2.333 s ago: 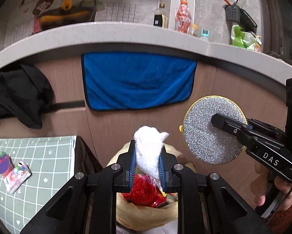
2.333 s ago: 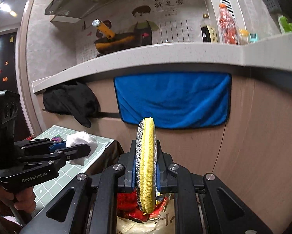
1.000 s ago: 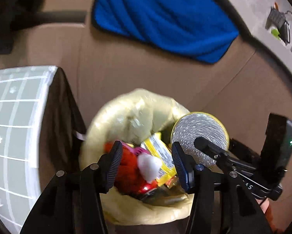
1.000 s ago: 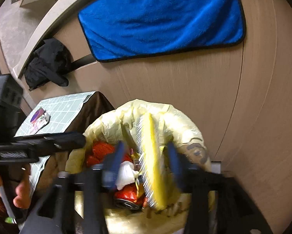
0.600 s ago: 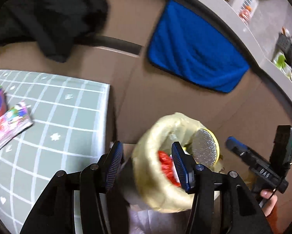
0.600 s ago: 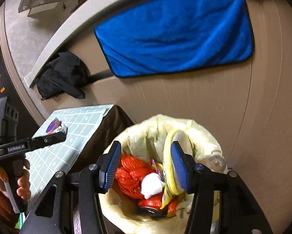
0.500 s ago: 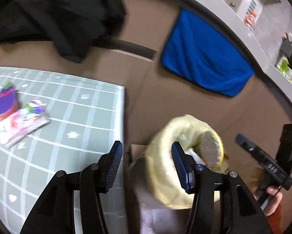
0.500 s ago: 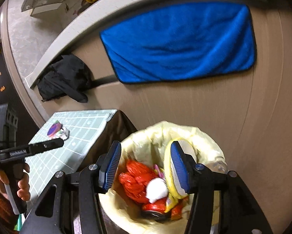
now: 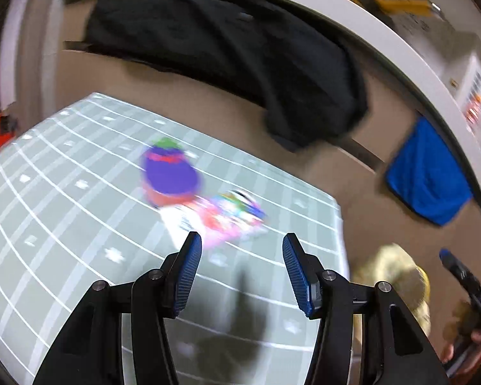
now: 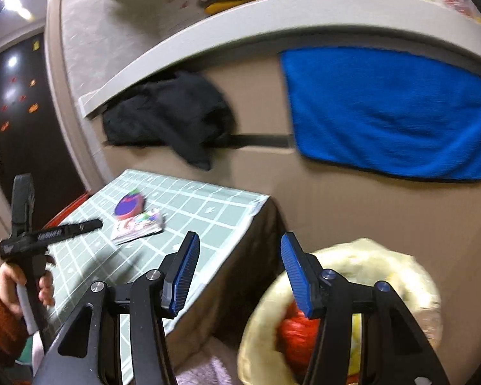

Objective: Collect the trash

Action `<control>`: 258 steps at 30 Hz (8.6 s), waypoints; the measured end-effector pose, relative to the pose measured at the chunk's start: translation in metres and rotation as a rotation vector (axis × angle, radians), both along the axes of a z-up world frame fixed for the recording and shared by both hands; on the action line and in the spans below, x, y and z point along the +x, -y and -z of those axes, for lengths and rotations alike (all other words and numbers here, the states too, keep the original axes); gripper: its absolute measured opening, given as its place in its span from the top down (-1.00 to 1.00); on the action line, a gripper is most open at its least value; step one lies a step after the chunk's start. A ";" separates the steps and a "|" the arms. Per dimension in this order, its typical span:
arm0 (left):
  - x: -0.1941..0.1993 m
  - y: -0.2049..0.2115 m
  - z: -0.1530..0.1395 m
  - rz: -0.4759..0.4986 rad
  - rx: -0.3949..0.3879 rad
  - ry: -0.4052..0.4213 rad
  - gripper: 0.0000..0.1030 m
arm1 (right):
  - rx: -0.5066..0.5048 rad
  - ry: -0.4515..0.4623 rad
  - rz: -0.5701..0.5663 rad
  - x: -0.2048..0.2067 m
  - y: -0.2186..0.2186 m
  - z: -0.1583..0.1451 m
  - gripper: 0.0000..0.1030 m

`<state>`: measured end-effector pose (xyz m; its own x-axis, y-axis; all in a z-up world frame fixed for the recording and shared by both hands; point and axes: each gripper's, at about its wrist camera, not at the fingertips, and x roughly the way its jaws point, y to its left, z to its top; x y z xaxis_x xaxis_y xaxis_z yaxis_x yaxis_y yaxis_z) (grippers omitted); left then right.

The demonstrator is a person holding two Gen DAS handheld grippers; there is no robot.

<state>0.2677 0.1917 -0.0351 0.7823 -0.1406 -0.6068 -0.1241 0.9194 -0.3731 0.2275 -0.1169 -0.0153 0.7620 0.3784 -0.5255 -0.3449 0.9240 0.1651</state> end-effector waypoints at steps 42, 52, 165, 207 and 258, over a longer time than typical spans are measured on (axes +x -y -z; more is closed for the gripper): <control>-0.053 -0.157 0.030 -0.132 -0.015 -0.083 -0.12 | -0.076 -0.358 -0.196 0.122 -0.244 0.083 0.00; -0.078 -0.167 0.025 -0.116 -0.106 -0.019 -0.16 | -0.223 -0.354 -0.198 0.127 -0.294 0.099 -0.26; -0.016 0.324 -0.030 0.509 0.244 0.116 0.35 | 0.011 0.133 0.295 -0.074 0.156 -0.004 0.34; 0.060 0.324 0.051 0.575 0.005 -0.188 0.11 | -0.101 -0.215 0.273 0.000 0.140 0.106 0.17; -0.330 0.177 -0.053 0.223 0.386 0.372 0.07 | -0.089 0.202 0.388 -0.342 -0.009 -0.024 -0.11</control>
<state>-0.0625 0.0143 0.0177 0.9297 -0.1499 -0.3365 0.1636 0.9865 0.0125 -0.1148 -0.1077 0.0085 0.9292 0.0037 -0.3694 0.0135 0.9989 0.0440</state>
